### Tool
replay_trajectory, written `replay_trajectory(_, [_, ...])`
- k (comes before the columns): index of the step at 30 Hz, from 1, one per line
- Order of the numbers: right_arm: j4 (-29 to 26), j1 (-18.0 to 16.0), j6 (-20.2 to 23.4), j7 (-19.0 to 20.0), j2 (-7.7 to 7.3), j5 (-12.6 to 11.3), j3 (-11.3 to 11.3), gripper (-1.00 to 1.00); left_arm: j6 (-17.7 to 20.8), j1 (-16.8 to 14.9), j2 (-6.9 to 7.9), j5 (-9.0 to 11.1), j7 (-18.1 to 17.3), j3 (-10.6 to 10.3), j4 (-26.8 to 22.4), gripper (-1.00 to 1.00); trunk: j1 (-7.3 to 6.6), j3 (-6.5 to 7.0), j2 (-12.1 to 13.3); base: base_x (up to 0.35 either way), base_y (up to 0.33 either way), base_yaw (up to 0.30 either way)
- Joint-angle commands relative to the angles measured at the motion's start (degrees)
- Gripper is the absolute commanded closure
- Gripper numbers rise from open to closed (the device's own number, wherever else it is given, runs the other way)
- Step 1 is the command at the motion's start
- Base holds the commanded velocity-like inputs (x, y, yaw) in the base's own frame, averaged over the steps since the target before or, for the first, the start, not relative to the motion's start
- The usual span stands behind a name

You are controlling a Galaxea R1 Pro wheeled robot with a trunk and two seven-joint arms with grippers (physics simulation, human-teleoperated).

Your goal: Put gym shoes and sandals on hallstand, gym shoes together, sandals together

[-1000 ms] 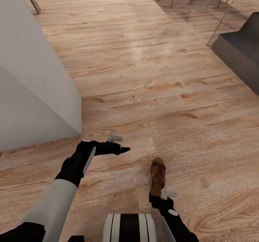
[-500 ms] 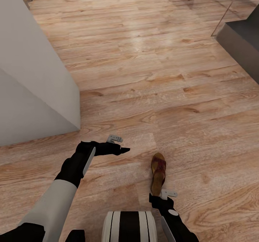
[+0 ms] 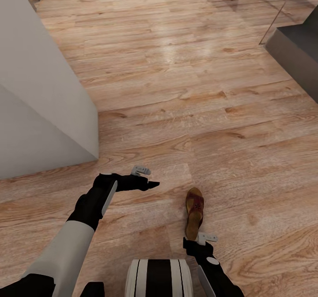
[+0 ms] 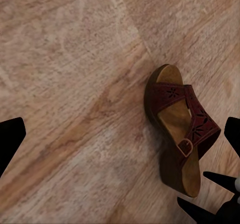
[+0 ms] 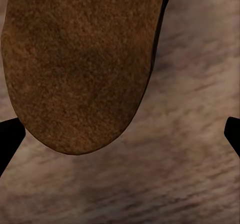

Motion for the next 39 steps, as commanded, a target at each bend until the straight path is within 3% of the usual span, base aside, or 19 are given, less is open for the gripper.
replay_trajectory(1, [-0.1,0.0,0.3,-0.2,0.02,-0.4,0.0,-1.0,0.2,0.0,-0.03,-0.4,-0.4,0.1,-0.1,-1.0,-0.01,-0.03,0.0,0.0,0.0,0.0])
replay_trajectory(39, [-0.1,0.0,0.3,-0.2,0.02,-0.4,0.0,-1.0,0.1,0.0,0.04,-0.4,-0.4,0.0,-0.1,-1.0,-0.01,-0.03,0.0,0.027,0.017,0.0])
